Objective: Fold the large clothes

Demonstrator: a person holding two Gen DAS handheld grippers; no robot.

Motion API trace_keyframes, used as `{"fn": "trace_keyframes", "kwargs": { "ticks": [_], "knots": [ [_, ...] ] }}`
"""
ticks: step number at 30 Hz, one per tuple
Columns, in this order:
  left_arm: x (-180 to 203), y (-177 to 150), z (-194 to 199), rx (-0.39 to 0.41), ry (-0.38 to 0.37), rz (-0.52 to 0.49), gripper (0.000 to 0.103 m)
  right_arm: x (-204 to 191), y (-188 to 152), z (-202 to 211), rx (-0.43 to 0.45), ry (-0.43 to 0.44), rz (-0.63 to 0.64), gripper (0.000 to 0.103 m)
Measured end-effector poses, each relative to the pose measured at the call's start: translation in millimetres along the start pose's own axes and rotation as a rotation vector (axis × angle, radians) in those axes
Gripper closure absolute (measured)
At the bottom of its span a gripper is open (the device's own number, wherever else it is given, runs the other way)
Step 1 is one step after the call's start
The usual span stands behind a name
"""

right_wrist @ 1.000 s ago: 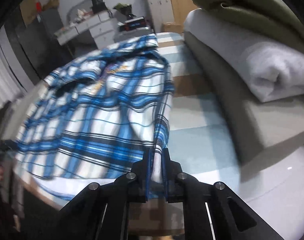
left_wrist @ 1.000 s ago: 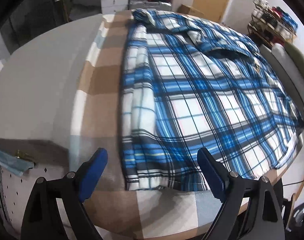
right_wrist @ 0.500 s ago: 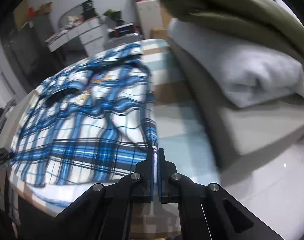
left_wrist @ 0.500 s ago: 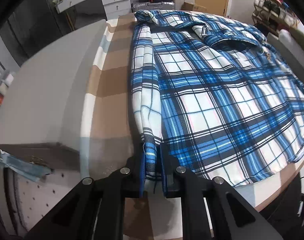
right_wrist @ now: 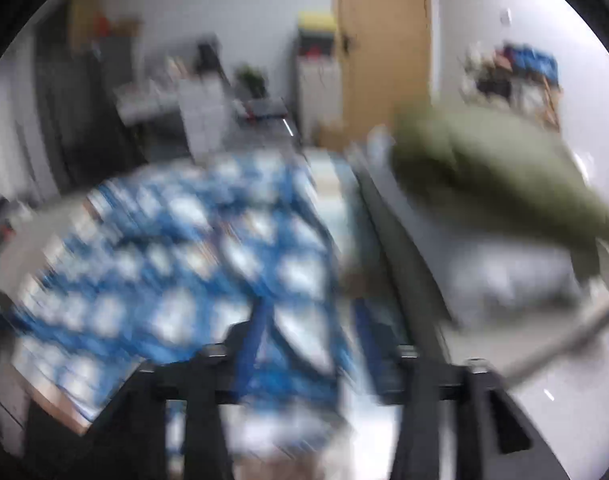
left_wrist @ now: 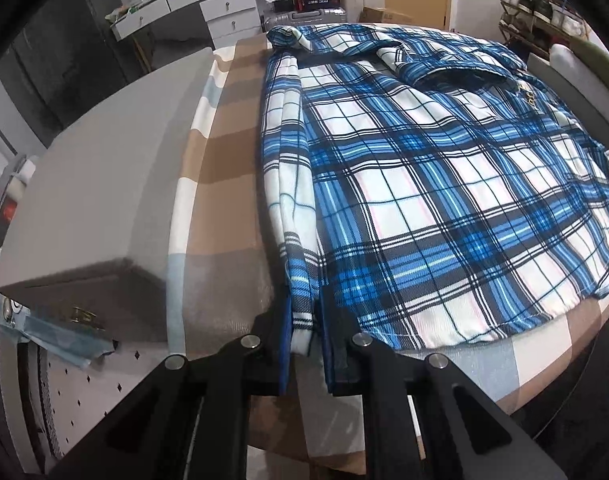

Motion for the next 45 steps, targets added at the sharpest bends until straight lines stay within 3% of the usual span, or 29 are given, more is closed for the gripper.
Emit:
{"fn": "trace_keyframes", "kwargs": {
  "ticks": [2, 4, 6, 9, 10, 13, 15, 16, 18, 20, 23, 26, 28, 31, 33, 34, 35, 37, 40, 42, 45],
  "knots": [
    [1.2, 0.7, -0.9, 0.008, 0.005, -0.006, 0.094, -27.1, 37.6, -15.3, 0.060, 0.070, 0.028, 0.022],
    [1.1, 0.3, -0.9, 0.015, 0.002, -0.009, 0.094, -66.1, 75.2, -56.1, 0.047, 0.144, 0.057, 0.022],
    [-1.2, 0.6, -1.3, 0.018, -0.012, 0.008, 0.094, -108.5, 106.2, -113.4, 0.002, 0.206, 0.101, 0.023],
    [-3.9, 0.3, -0.9, 0.019, -0.036, 0.043, 0.094, -162.4, 135.3, -208.6, -0.124, 0.225, 0.164, 0.027],
    [-4.7, -0.1, -0.6, 0.019, -0.042, 0.051, 0.094, -176.9, 140.0, -243.3, -0.178, 0.221, 0.171, 0.030],
    [-6.9, 0.1, -1.0, 0.023, -0.063, 0.073, 0.094, -205.4, 131.4, -315.8, -0.333, 0.220, 0.187, 0.052],
    [-7.9, 0.4, -0.4, 0.022, -0.074, 0.085, 0.094, -216.6, 110.1, -352.0, -0.440, 0.191, 0.208, 0.057],
    [-8.6, 0.4, 0.5, 0.023, -0.083, 0.096, 0.094, -219.2, 96.6, -359.7, -0.488, 0.183, 0.221, 0.056],
    [-10.4, 2.1, 5.1, 0.044, -0.115, 0.111, 0.094, -222.7, 87.5, -353.0, -0.450, 0.155, 0.283, 0.057],
    [-10.3, 3.8, 8.6, 0.063, -0.144, 0.111, 0.094, -226.9, 89.1, -347.9, -0.470, 0.163, 0.320, 0.066],
    [-7.8, 11.5, 8.8, 0.074, -0.186, 0.107, 0.094, -238.0, 125.2, -330.7, -0.337, 0.241, 0.257, 0.067],
    [-5.7, 21.5, 5.3, 0.075, -0.215, 0.104, 0.094, -275.3, 150.7, -344.4, -0.303, 0.299, 0.319, 0.059],
    [-5.2, 24.8, 3.2, 0.074, -0.234, 0.119, 0.094, -301.0, 152.8, -364.7, -0.324, 0.312, 0.370, 0.059],
    [-5.1, 27.3, 0.8, 0.075, -0.269, 0.130, 0.094, -323.5, 131.6, -401.2, -0.446, 0.313, 0.381, 0.060],
    [-5.8, 27.4, 0.6, 0.094, -0.300, 0.135, 0.094, -329.4, 125.3, -400.0, -0.436, 0.301, 0.375, 0.057],
    [-5.1, 26.9, -0.2, 0.097, -0.311, 0.135, 0.094, -335.1, 119.8, -396.0, -0.473, 0.361, 0.379, 0.056],
    [-4.3, 26.9, -1.8, 0.095, -0.330, 0.136, 0.094, -339.9, 117.0, -389.4, -0.480, 0.383, 0.398, 0.045],
    [-0.8, 28.0, -6.1, 0.062, -0.391, 0.145, 0.094, -349.5, 115.7, -374.4, -0.500, 0.453, 0.436, 0.044],
    [1.2, 32.0, -7.8, 0.052, -0.422, 0.153, 0.094, -351.7, 143.6, -363.0, -0.420, 0.514, 0.363, 0.048],
    [2.1, 33.7, -7.5, 0.053, -0.425, 0.156, 0.094, -357.7, 166.5, -368.1, -0.356, 0.465, 0.363, 0.045],
    [1.3, 31.7, -4.5, 0.055, -0.415, 0.159, 0.094, -373.4, 184.5, -391.8, -0.334, 0.441, 0.321, 0.046]
  ]
}}
Point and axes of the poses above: each gripper's, at about its wrist camera, not at the fingertips, and z roughly against the way its jaws point, x to its right, y to its top, the point moved 4 cm from there along -z, roughly the way its jaws point, and after that the axes turned 12 degrees about z, right-handed, at the moved point
